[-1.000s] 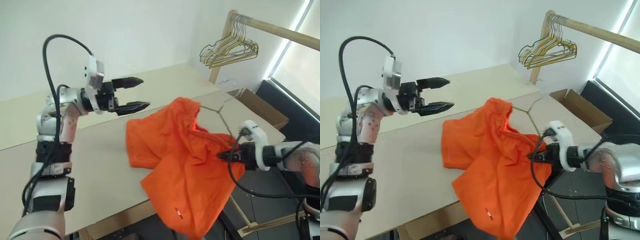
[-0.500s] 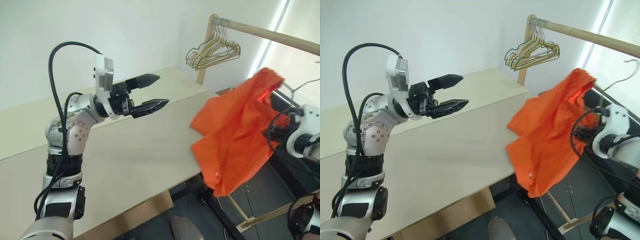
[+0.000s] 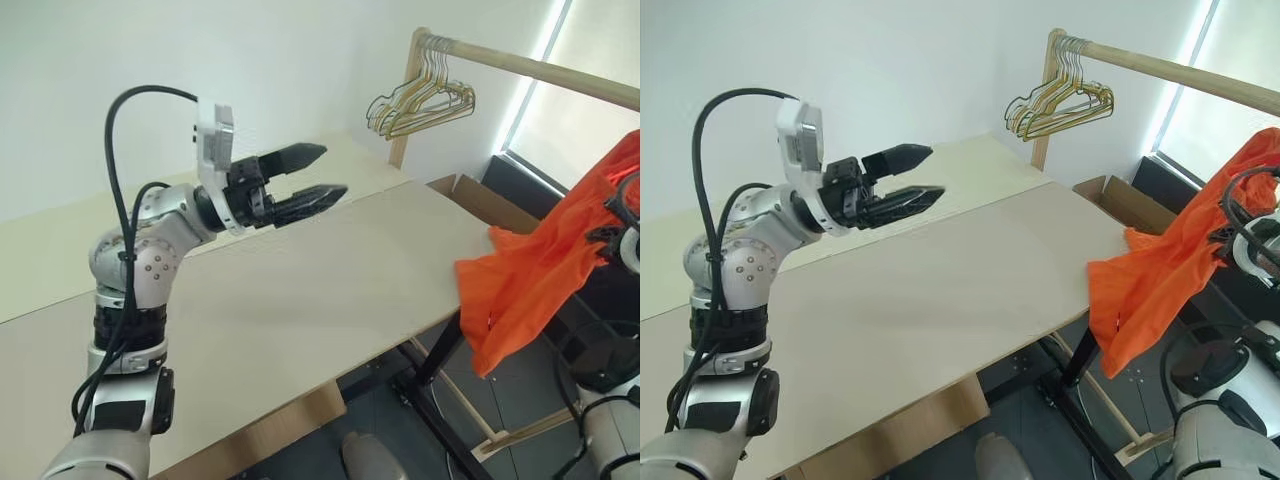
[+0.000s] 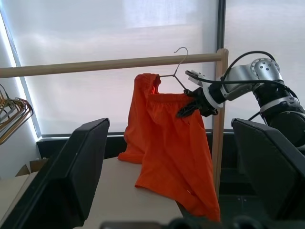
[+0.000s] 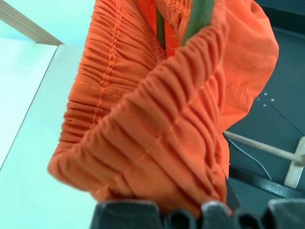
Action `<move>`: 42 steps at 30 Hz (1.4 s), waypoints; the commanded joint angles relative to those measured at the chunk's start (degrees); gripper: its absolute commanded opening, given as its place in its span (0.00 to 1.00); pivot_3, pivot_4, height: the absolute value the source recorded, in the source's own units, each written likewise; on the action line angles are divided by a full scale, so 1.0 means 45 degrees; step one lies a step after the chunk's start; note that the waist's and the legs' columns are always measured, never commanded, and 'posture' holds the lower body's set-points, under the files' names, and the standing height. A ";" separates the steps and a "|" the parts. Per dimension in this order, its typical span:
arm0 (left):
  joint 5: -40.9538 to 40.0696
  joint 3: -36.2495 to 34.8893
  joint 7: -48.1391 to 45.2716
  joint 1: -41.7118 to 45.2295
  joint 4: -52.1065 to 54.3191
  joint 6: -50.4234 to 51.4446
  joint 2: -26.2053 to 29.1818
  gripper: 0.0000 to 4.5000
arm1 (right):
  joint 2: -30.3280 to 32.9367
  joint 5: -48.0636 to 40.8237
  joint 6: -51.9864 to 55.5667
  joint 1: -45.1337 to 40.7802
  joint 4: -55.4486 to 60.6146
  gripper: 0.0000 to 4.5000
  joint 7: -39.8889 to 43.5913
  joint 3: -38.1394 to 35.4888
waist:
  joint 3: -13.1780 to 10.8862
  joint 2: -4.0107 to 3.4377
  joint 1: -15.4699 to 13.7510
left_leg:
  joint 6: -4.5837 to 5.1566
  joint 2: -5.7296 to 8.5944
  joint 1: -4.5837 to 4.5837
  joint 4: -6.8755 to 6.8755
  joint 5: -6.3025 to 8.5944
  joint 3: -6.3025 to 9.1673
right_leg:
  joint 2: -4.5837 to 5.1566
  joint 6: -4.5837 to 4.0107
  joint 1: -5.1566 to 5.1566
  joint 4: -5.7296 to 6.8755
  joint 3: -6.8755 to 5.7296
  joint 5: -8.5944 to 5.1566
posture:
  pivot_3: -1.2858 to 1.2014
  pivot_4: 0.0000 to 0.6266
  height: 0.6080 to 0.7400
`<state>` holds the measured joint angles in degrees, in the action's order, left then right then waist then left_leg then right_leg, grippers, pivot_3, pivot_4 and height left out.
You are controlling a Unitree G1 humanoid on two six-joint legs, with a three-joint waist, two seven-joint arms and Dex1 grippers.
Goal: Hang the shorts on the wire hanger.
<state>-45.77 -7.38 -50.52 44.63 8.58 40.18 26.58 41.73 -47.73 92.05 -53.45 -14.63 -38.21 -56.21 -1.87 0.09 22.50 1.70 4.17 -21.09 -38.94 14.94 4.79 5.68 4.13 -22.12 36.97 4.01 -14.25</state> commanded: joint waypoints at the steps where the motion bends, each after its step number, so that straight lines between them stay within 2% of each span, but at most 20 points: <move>1: -0.0446 -0.0430 0.0402 0.0351 0.0403 0.0069 0.0033 0.99 | 0.0499 0.0639 0.0099 -0.0735 -0.0165 0.00 -0.0108 -0.0403 | 0.0000 0.0000 -0.0028 | 0.0009 -0.0003 -0.0001 -0.0001 0.0006 -0.0011 | -0.0003 0.0001 0.0001 -0.0004 0.0006 0.0000 | 0.36 0.03 1.00; 15: -0.0762 -0.0450 0.0903 0.0107 0.0635 -0.0078 0.0075 0.99 | 0.0666 0.4124 0.0038 -0.1469 -0.1045 0.00 0.0974 -0.1254 | -0.0001 -0.0005 -0.0094 | 0.0027 -0.0003 0.0001 -0.0002 0.0016 -0.0058 | -0.0008 0.0043 0.0006 -0.0060 0.0048 0.0026 | 0.36 0.02 1.00; 20: -0.0813 -0.0428 0.0887 -0.0018 0.0789 -0.0090 0.0181 0.99 | 0.0226 0.5412 0.0063 -0.1161 -0.0703 0.00 0.1186 -0.1029 | -0.0001 -0.0004 -0.0113 | 0.0031 -0.0003 0.0001 -0.0002 0.0019 -0.0062 | -0.0008 0.0044 0.0006 -0.0065 0.0052 0.0026 | 0.37 0.02 1.00; 25: -0.0862 -0.0441 0.0852 -0.0056 0.0834 -0.0090 0.0309 1.00 | -0.0181 0.6550 -0.0206 -0.0974 0.0132 0.31 0.1612 -0.0458 | -0.0001 -0.0006 -0.0108 | 0.0031 -0.0005 0.0004 -0.0002 0.0019 -0.0063 | -0.0010 0.0051 0.0012 -0.0068 0.0056 0.0031 | 0.37 0.02 1.00; 29: -0.0851 -0.0423 0.0810 -0.0072 0.0773 -0.0127 0.0402 1.00 | -0.0113 0.7324 -0.0930 -0.0889 0.1435 0.63 0.1991 0.1068 | -0.0002 -0.0027 -0.0118 | 0.0031 -0.0004 0.0006 -0.0002 0.0019 -0.0062 | -0.0007 0.0052 0.0009 -0.0067 0.0059 0.0032 | 0.37 0.02 1.00; 30: -0.0853 -0.0416 0.0809 -0.0074 0.0765 -0.0134 0.0412 1.00 | -0.0122 0.7471 -0.0989 -0.0888 0.1594 0.67 0.2119 0.1232 | -0.0002 -0.0027 -0.0120 | 0.0031 -0.0003 0.0007 -0.0002 0.0019 -0.0063 | -0.0007 0.0052 0.0009 -0.0067 0.0060 0.0032 | 0.37 0.02 1.00; 31: -0.0848 -0.0403 0.0800 -0.0064 0.0749 -0.0144 0.0420 1.00 | -0.0092 0.7694 -0.1303 -0.0656 0.1895 0.77 0.2231 0.1710 | -0.0002 -0.0027 -0.0119 | 0.0031 -0.0005 0.0007 -0.0003 0.0019 -0.0061 | -0.0009 0.0052 0.0009 -0.0068 0.0059 0.0032 | 0.37 0.02 1.00; 34: -0.0826 -0.0383 0.0782 -0.0004 0.0668 -0.0184 0.0406 1.00 | -0.0019 0.8310 -0.2204 -0.0109 0.2418 0.97 0.2479 0.2645 | -0.0002 -0.0028 -0.0116 | 0.0030 -0.0005 0.0009 -0.0003 0.0019 -0.0060 | -0.0009 0.0056 0.0009 -0.0072 0.0059 0.0033 | 0.37 0.01 1.00; 42: -0.0777 -0.0329 0.0782 0.0030 0.0620 -0.0281 0.0318 1.00 | -0.0201 1.0364 -0.5591 0.0774 0.3747 0.99 0.1937 0.3938 | 0.0002 -0.0035 -0.0077 | 0.0030 -0.0004 0.0018 -0.0001 0.0019 -0.0061 | -0.0005 0.0060 0.0006 -0.0067 0.0068 0.0036 | 0.37 0.01 1.00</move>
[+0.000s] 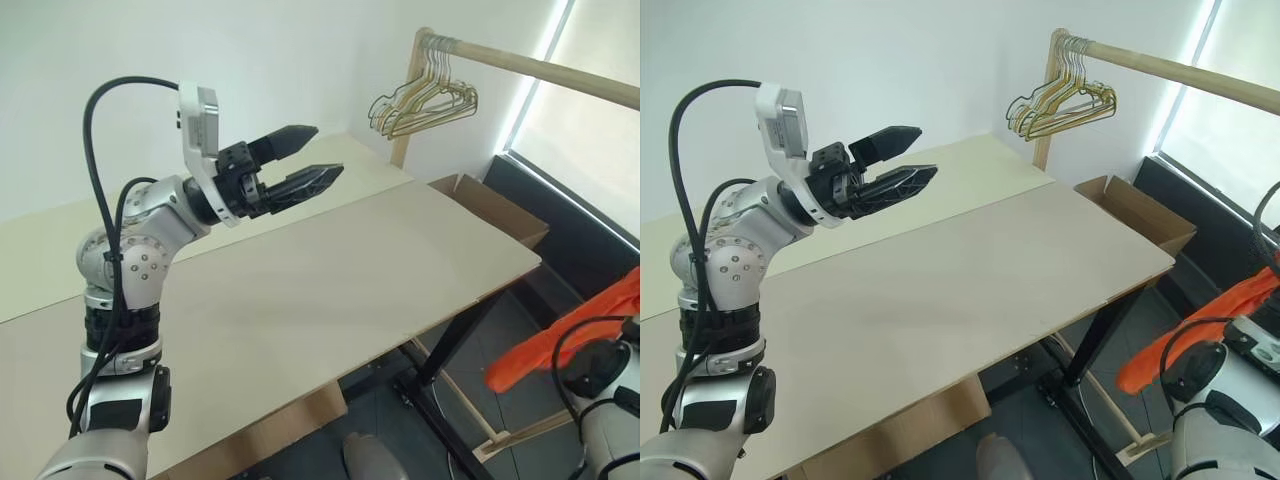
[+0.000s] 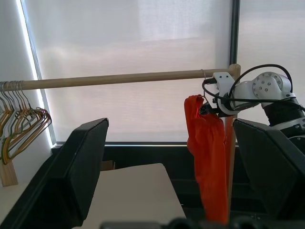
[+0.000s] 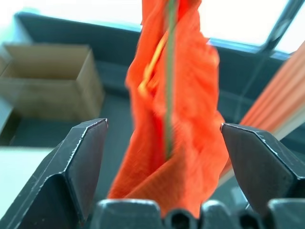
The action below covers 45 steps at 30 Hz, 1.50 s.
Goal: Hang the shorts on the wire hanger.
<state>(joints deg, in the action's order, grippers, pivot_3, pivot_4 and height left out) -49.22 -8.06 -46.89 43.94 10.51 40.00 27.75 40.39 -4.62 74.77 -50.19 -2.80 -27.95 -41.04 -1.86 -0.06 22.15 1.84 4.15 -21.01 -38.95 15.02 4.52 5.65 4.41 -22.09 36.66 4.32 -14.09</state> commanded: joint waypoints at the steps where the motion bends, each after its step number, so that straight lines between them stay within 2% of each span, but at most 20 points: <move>1: 0.0002 -0.0171 -0.0026 0.0172 0.0199 -0.0253 0.0052 1.00 | 0.0097 0.1118 -0.2508 0.0239 0.1398 0.99 -0.0412 0.0942 | 0.0000 0.0000 0.0008 | 0.0000 -0.0001 0.0000 0.0000 0.0000 0.0001 | -0.0001 0.0001 -0.0001 0.0000 -0.0001 -0.0001 | 0.37 0.01 1.00; 6: 0.0029 -0.0174 0.0004 0.0130 0.0238 -0.0265 0.0057 1.00 | 0.0395 0.2752 -0.5989 0.1244 0.2584 0.99 -0.0354 0.2976 | 0.0001 0.0000 0.0125 | -0.0001 -0.0001 0.0006 0.0000 0.0000 -0.0002 | -0.0002 0.0006 -0.0001 0.0000 0.0008 0.0000 | 0.37 0.01 1.00; 9: 0.0122 -0.0182 0.0094 0.0033 0.0319 -0.0274 0.0111 1.00 | 0.0251 0.2877 -0.7548 0.1434 0.3188 0.99 0.0404 0.3745 | 0.0001 0.0000 0.0177 | -0.0002 -0.0001 0.0017 0.0002 0.0001 -0.0003 | -0.0004 0.0009 -0.0001 0.0003 0.0019 -0.0001 | 0.37 0.01 1.00; 13: 0.0491 -0.0210 0.0118 -0.0476 0.0589 -0.0423 0.0406 1.00 | -0.0375 0.1110 -0.8920 0.1675 0.3758 0.99 0.3539 0.4563 | 0.0003 0.0013 0.0203 | -0.0003 -0.0008 0.0058 0.0013 0.0002 -0.0005 | -0.0030 0.0016 0.0028 -0.0002 0.0029 -0.0005 | 0.38 0.00 1.00; 16: 0.0804 -0.0340 -0.0211 -0.1253 0.0963 -0.0609 0.0969 1.00 | -0.0883 -0.1659 -0.8052 0.1864 0.4283 0.99 0.6813 0.4550 | -0.0009 0.0039 0.0174 | -0.0003 -0.0023 0.0116 0.0020 0.0004 -0.0003 | -0.0049 0.0054 0.0094 -0.0020 0.0028 -0.0026 | 0.39 0.00 1.00; 20: 0.1422 -0.0521 -0.0183 -0.2584 0.1540 -0.0963 0.1786 1.00 | -0.0723 -0.3293 -0.8304 0.2710 0.4462 0.99 0.9855 0.5184 | -0.0010 0.0034 -0.0075 | 0.0011 -0.0034 0.0185 0.0049 0.0018 0.0020 | -0.0051 0.0095 0.0183 -0.0100 -0.0002 -0.0047 | 0.41 0.00 1.00; 25: 0.1662 -0.1123 -0.0251 -0.4372 0.2474 -0.1145 0.2621 1.00 | -0.0065 -0.4680 -0.8459 0.3597 0.4156 0.99 1.3873 0.6652 | -0.0016 0.0039 -0.0871 | 0.0007 -0.0033 0.0172 0.0050 0.0041 0.0031 | -0.0042 0.0001 0.0171 -0.0129 0.0000 0.0013 | 0.44 0.00 1.00; 30: 0.1863 -0.1745 -0.0507 -0.6104 0.3373 -0.1162 0.3702 1.00 | 0.0350 -0.4511 -0.9586 0.4026 0.3612 0.99 1.6746 0.8407 | -0.0018 0.0039 -0.2006 | -0.0016 -0.0044 0.0154 0.0052 0.0075 0.0036 | -0.0054 -0.0001 0.0123 -0.0138 0.0006 0.0012 | 0.48 0.00 1.00; 35: 0.1871 -0.2522 -0.0668 -0.7633 0.4156 -0.1165 0.4536 1.00 | 0.0453 -0.4168 -1.0473 0.3985 0.2878 0.99 1.8286 0.9296 | -0.0023 0.0034 -0.3113 | -0.0029 -0.0051 0.0023 0.0048 0.0073 0.0030 | -0.0067 -0.0043 -0.0058 -0.0119 0.0012 0.0037 | 0.50 0.02 1.00; 40: 0.1631 -0.3165 -0.0324 -0.8665 0.4868 -0.1033 0.4595 1.00 | 0.0727 -0.3309 -1.1774 0.4069 0.2119 0.99 1.9442 1.0024 | -0.0031 0.0041 -0.4141 | -0.0036 -0.0046 -0.0035 0.0050 0.0074 0.0027 | -0.0055 -0.0055 -0.0155 -0.0128 -0.0003 0.0041 | 0.52 0.03 1.00; 45: 0.1578 -0.3188 -0.0094 -0.8906 0.5125 -0.0877 0.4608 1.00 | 0.0600 -0.3216 -1.1985 0.3979 0.1884 0.99 1.9685 0.9982 | -0.0036 0.0042 -0.4721 | -0.0048 -0.0053 -0.0047 0.0051 0.0067 0.0012 | -0.0062 -0.0092 -0.0204 -0.0126 -0.0008 0.0060 | 0.52 0.05 1.00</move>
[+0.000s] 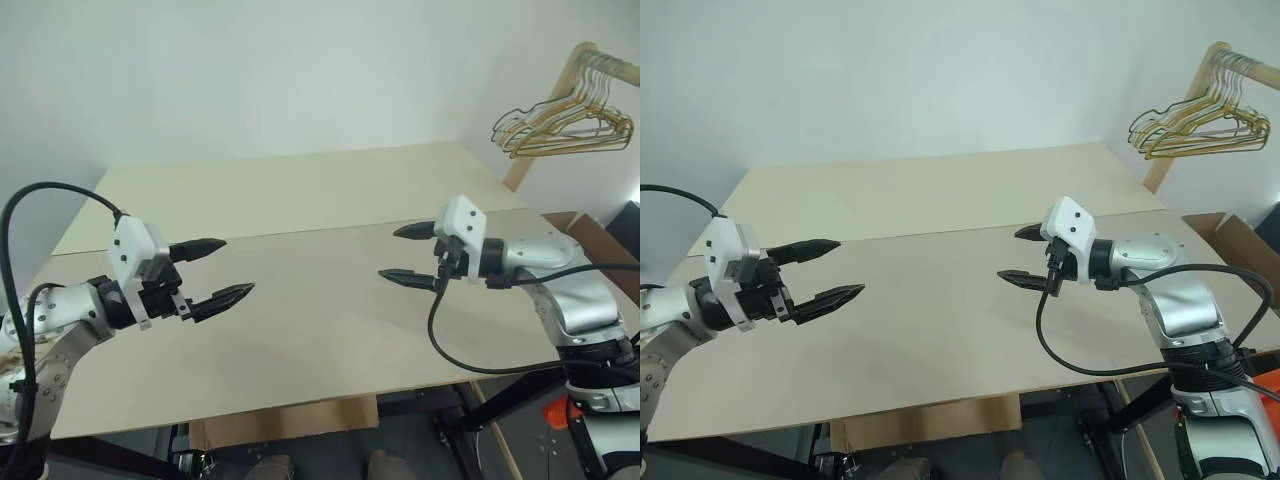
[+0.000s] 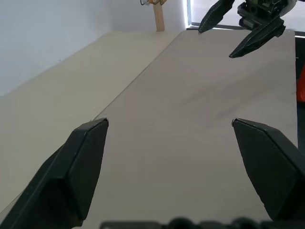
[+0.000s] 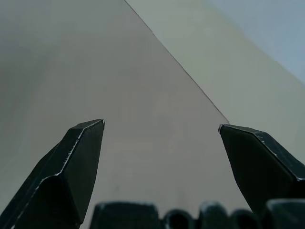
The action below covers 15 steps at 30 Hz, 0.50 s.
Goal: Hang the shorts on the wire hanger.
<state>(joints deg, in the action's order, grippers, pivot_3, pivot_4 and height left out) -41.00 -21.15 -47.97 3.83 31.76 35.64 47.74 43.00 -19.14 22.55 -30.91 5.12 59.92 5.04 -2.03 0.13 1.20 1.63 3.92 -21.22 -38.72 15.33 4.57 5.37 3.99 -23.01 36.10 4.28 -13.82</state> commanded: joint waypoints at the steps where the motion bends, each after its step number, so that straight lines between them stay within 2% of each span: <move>1: -0.0194 -0.0247 0.0126 -0.0038 0.0435 0.0059 0.0194 1.00 | 0.0032 -0.0021 -0.0377 -0.0224 0.0182 0.99 0.0186 -0.0293 | 0.0000 0.0000 -0.0126 | -0.0001 -0.0003 0.0001 0.0000 -0.0001 -0.0002 | -0.0003 -0.0003 0.0000 0.0001 0.0000 0.0001 | 0.52 0.05 1.00; 15: -0.0176 -0.0603 0.0560 -0.0525 0.0908 0.0251 0.0138 1.00 | -0.0239 0.0011 -0.0545 -0.0150 0.0307 0.99 0.0410 -0.0062 | -0.0009 0.0011 -0.0193 | -0.0010 -0.0033 0.0004 0.0014 -0.0007 -0.0010 | -0.0037 -0.0023 0.0045 0.0004 -0.0008 0.0003 | 0.54 0.05 1.00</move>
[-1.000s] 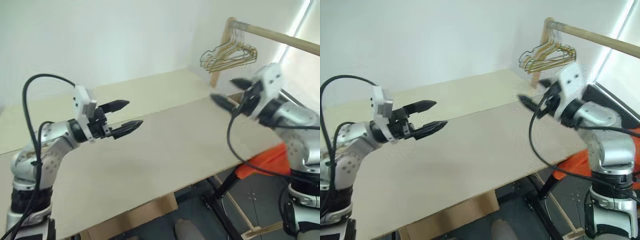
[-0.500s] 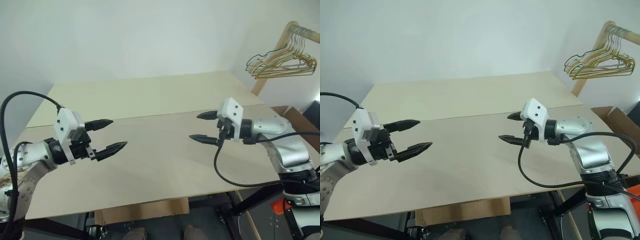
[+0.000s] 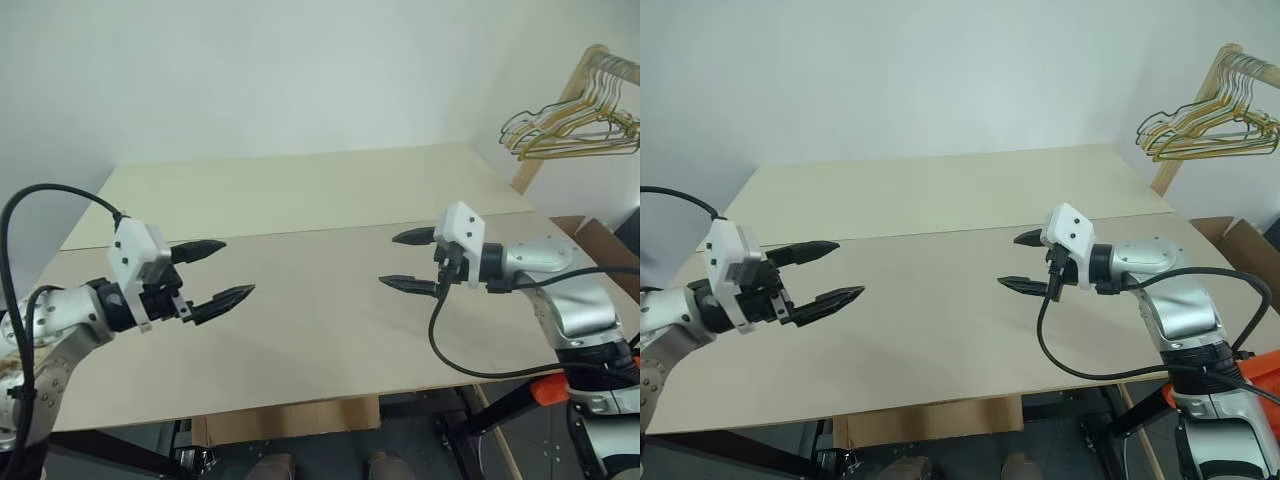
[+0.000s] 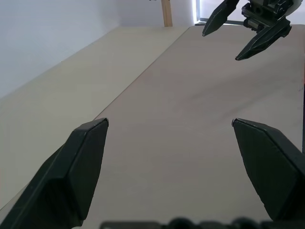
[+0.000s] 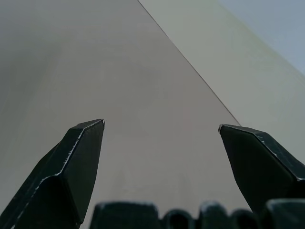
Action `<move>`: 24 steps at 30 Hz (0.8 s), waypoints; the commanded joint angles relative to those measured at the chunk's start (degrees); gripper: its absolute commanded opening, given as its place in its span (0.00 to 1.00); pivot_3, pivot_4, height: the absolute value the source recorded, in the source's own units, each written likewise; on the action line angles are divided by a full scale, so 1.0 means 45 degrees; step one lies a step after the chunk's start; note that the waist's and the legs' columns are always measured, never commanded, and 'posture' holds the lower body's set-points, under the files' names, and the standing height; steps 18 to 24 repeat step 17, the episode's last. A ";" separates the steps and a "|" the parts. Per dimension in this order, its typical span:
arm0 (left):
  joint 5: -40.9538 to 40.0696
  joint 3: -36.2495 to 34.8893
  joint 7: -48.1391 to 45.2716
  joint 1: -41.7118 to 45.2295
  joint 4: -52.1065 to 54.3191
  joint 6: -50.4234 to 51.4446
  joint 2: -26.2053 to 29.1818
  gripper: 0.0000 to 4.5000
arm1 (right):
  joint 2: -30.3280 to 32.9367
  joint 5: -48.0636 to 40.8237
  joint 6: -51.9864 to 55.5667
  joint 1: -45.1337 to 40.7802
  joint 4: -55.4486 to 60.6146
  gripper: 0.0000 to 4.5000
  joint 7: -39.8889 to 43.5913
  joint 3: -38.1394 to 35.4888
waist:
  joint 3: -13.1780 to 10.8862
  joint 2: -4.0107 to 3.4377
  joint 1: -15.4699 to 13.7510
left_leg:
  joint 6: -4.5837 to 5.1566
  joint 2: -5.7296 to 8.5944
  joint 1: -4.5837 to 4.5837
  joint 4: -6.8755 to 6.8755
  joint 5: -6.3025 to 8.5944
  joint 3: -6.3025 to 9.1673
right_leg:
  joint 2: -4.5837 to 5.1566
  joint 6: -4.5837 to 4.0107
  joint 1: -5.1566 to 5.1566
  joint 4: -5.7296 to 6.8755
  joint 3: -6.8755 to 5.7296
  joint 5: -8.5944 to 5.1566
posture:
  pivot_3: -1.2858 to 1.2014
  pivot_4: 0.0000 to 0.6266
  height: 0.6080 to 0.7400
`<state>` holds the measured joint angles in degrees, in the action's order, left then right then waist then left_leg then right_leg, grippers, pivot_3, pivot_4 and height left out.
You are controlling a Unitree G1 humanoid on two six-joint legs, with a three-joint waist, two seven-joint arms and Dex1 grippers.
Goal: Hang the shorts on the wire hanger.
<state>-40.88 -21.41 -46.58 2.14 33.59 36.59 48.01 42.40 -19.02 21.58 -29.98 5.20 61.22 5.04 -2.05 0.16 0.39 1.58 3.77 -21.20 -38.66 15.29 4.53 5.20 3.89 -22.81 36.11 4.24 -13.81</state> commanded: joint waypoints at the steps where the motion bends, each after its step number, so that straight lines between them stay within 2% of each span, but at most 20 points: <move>1: -0.0237 -0.0673 0.0395 -0.0298 0.0628 0.0099 0.0049 1.00 | -0.0177 0.0000 -0.0353 -0.0439 0.0226 0.99 0.0182 0.0000 | -0.0009 0.0009 -0.0031 | 0.0000 -0.0005 0.0000 0.0002 0.0000 0.0000 | -0.0005 -0.0004 -0.0001 0.0001 -0.0001 0.0001 | 0.54 0.05 1.00; 15: -0.0551 -0.1230 0.0973 -0.1102 0.1161 0.0235 0.0139 1.00 | -0.0614 0.0287 -0.0710 -0.1020 -0.0495 0.99 0.0782 0.0329 | -0.0131 0.0055 -0.0565 | -0.0010 -0.0019 0.0005 0.0005 -0.0006 0.0002 | -0.0016 -0.0028 -0.0008 -0.0003 -0.0024 0.0002 | 0.55 0.07 1.00; 24: -0.0519 -0.1208 0.1014 -0.1049 0.1117 0.0155 0.0106 1.00 | -0.0630 0.0313 -0.0734 -0.1022 -0.0528 0.99 0.0807 0.0308 | -0.0137 0.0059 -0.0581 | -0.0012 -0.0019 0.0004 0.0010 -0.0007 0.0002 | -0.0017 -0.0030 -0.0037 -0.0004 -0.0024 0.0001 | 0.55 0.07 1.00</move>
